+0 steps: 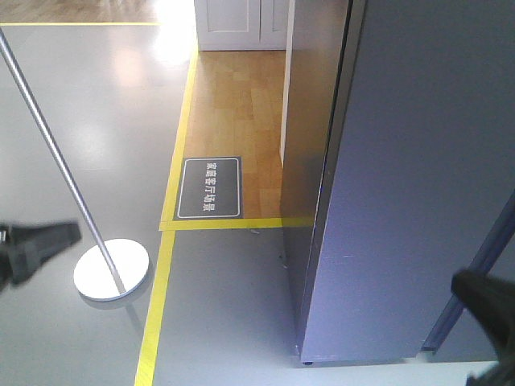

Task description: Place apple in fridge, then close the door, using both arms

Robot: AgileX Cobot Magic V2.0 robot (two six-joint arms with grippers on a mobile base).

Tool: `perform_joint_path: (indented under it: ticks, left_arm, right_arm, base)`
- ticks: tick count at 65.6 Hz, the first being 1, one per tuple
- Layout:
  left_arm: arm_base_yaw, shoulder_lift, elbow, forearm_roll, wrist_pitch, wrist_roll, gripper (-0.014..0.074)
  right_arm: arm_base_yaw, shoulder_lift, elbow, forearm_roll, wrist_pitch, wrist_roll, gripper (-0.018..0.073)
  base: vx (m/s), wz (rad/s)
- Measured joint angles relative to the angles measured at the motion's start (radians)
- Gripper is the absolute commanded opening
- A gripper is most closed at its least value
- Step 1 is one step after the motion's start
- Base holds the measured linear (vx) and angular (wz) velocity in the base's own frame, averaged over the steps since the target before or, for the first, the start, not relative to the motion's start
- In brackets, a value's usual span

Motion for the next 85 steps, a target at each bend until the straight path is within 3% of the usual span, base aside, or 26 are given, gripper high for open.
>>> perform_joint_path:
  ticks: [17, 63, 66, 73, 85]
  left_arm:
    - [0.0, -0.113, 0.086, -0.017, 0.002, 0.0, -0.0006]
    - [0.0, -0.121, 0.086, -0.044, -0.085, -0.027, -0.0006]
    - [0.0, -0.121, 0.086, -0.083, -0.091, -0.03, -0.0006]
    - [0.0, -0.121, 0.086, -0.264, -0.09, -0.034, -0.0006]
    - [0.0, -0.121, 0.086, -0.726, -0.087, -0.035, -0.0006]
  right_arm:
    - [0.0, -0.082, 0.069, 0.001, 0.001, 0.0, -0.0003]
    - [0.0, -0.083, 0.071, 0.001, 0.005, -0.003, -0.0003]
    - [0.0, -0.083, 0.071, 0.001, 0.005, -0.003, -0.0003]
    - [0.0, -0.083, 0.071, 0.001, 0.005, -0.003, -0.0003]
    - [0.0, -0.083, 0.071, 0.001, 0.005, -0.003, -0.0003]
  base:
    - [0.0, 0.0]
    - [0.0, 0.0]
    - [0.0, 0.0]
    - [0.0, 0.0]
    - [0.0, 0.0]
